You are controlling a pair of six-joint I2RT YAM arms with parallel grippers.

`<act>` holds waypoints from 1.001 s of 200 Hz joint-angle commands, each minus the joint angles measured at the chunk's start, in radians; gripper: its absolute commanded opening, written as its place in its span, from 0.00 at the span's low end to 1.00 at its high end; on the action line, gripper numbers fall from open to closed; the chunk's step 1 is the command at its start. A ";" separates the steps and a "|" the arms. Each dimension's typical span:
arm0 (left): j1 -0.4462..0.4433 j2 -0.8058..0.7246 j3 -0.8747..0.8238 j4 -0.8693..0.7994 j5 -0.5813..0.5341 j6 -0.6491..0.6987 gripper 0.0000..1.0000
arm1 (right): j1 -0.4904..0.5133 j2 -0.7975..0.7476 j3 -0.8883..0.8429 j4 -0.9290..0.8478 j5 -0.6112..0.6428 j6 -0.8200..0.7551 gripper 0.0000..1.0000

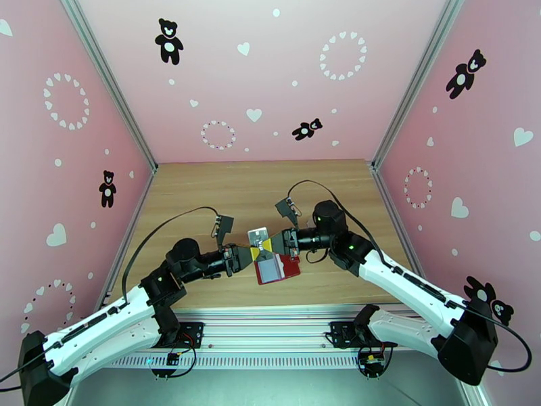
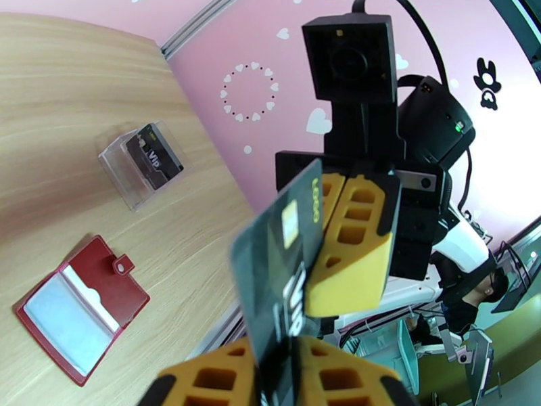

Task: Put the credit cards into the card holder

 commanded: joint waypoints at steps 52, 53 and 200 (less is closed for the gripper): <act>-0.013 -0.066 -0.024 0.058 0.083 -0.046 0.00 | 0.015 -0.099 -0.020 0.012 -0.004 -0.021 0.40; -0.013 -0.066 -0.024 0.057 0.084 -0.046 0.00 | 0.015 -0.100 -0.020 0.012 -0.004 -0.021 0.40; -0.015 -0.068 0.017 -0.144 -0.036 -0.018 0.67 | 0.033 -0.104 -0.007 -0.097 0.072 -0.079 0.00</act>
